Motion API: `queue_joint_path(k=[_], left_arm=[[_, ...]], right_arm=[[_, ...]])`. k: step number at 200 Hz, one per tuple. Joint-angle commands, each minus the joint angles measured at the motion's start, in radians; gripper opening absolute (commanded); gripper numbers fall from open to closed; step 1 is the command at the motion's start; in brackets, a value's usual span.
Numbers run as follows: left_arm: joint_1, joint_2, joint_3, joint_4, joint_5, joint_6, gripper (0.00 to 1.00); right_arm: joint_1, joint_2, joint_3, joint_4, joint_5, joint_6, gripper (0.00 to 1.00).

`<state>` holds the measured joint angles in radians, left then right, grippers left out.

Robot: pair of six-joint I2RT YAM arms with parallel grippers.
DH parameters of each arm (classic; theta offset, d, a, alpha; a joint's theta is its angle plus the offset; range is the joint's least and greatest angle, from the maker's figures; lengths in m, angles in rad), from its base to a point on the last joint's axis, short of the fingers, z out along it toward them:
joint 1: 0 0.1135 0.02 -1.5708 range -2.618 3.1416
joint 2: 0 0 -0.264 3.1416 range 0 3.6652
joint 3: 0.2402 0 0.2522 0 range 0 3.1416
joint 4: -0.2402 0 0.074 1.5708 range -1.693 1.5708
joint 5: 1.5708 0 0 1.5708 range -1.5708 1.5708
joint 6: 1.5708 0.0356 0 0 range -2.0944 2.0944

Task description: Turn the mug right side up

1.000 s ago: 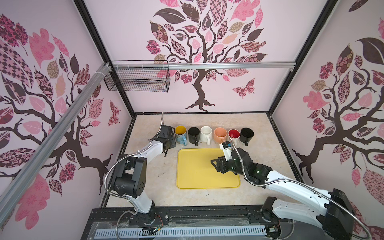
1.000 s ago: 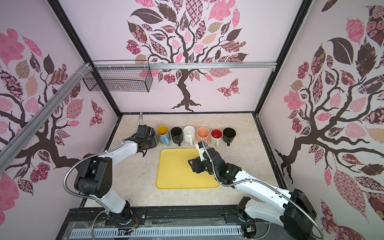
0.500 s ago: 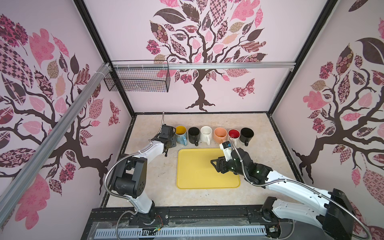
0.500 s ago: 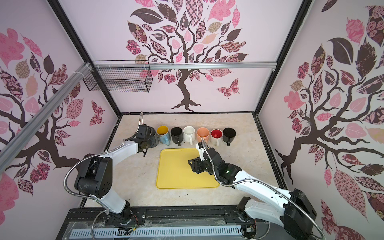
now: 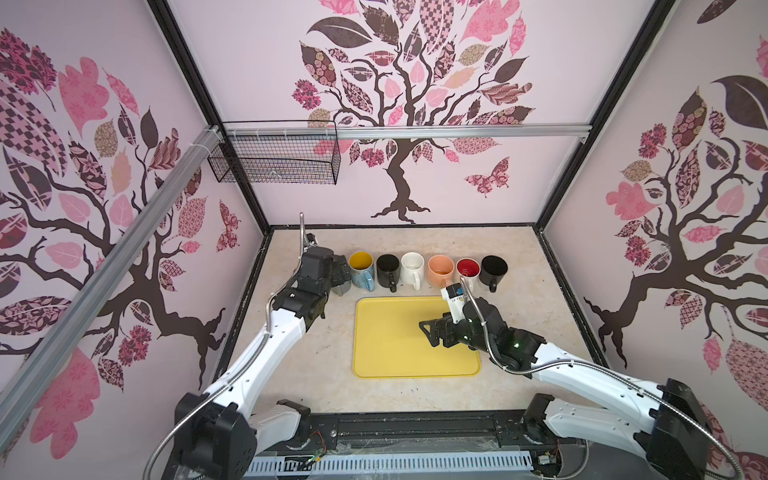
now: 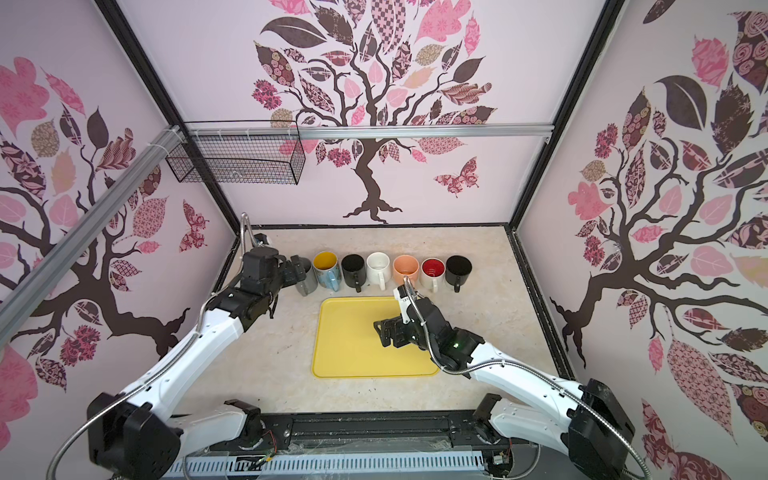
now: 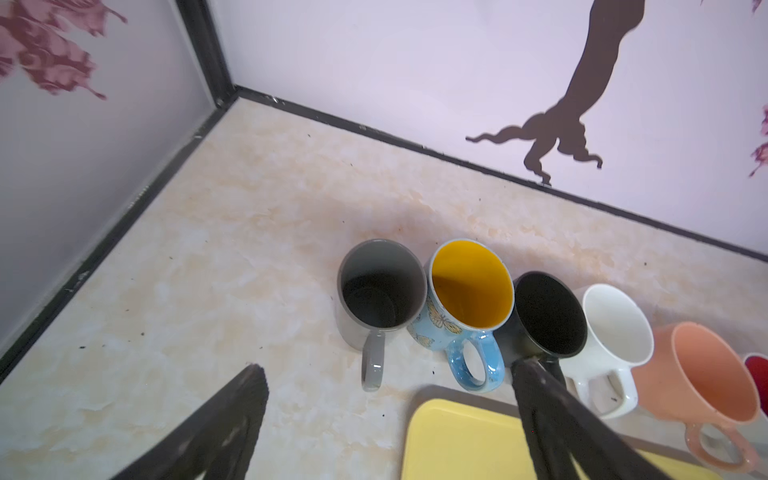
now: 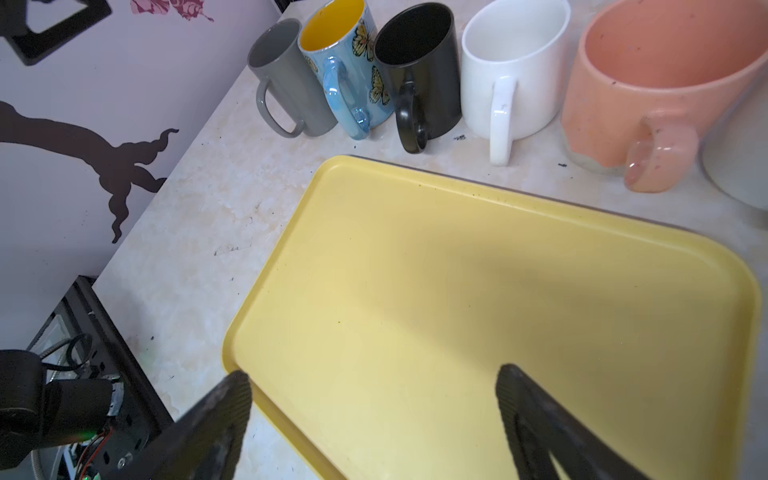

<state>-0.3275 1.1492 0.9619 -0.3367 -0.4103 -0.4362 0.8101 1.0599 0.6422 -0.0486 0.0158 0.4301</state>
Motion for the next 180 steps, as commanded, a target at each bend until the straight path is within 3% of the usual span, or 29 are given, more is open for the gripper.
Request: queue_joint_path(k=[1,37,51,64,77,85,97,107,113,127,142,165,180], left_arm=[[-0.004,-0.075,-0.151,0.097,-0.191,-0.016,0.96],[-0.010,-0.182,-0.477,0.648,-0.255,0.242,0.96],[-0.007,-0.165,-0.590,0.932,-0.290,0.436,0.96],[0.033,-0.092,-0.661,1.156,-0.237,0.625,0.96],[0.138,0.005,-0.663,1.196,-0.209,0.531,0.96],[0.207,0.066,-0.657,1.199,-0.140,0.437,0.96],[0.270,0.164,-0.648,1.243,-0.040,0.397,0.96],[0.270,0.144,-0.601,1.109,-0.035,0.383,0.96],[0.284,0.128,-0.581,1.036,0.039,0.384,0.96],[0.311,0.160,-0.589,1.112,0.077,0.382,0.96],[0.328,0.130,-0.599,1.069,0.131,0.364,0.96],[0.337,0.172,-0.657,1.151,0.174,0.365,0.96],[0.338,0.315,-0.710,1.412,0.165,0.368,0.96]], right_arm=[[-0.004,-0.003,0.020,-0.004,0.029,-0.010,1.00],[-0.003,0.020,0.034,0.031,0.018,-0.005,1.00],[-0.003,-0.009,0.010,0.091,0.046,-0.017,1.00],[-0.004,-0.055,-0.048,0.198,0.096,-0.043,1.00],[-0.004,-0.099,-0.136,0.373,0.158,-0.067,1.00],[-0.003,-0.119,-0.183,0.470,0.206,-0.086,1.00],[-0.004,-0.126,-0.197,0.509,0.254,-0.122,1.00],[-0.004,-0.114,-0.161,0.450,0.285,-0.153,1.00],[-0.003,-0.100,-0.131,0.407,0.292,-0.167,1.00],[-0.004,-0.067,-0.085,0.357,0.312,-0.201,1.00],[-0.005,-0.042,-0.074,0.376,0.355,-0.216,1.00],[-0.010,0.008,-0.029,0.364,0.385,-0.238,1.00],[-0.018,0.043,0.008,0.338,0.384,-0.239,1.00]])
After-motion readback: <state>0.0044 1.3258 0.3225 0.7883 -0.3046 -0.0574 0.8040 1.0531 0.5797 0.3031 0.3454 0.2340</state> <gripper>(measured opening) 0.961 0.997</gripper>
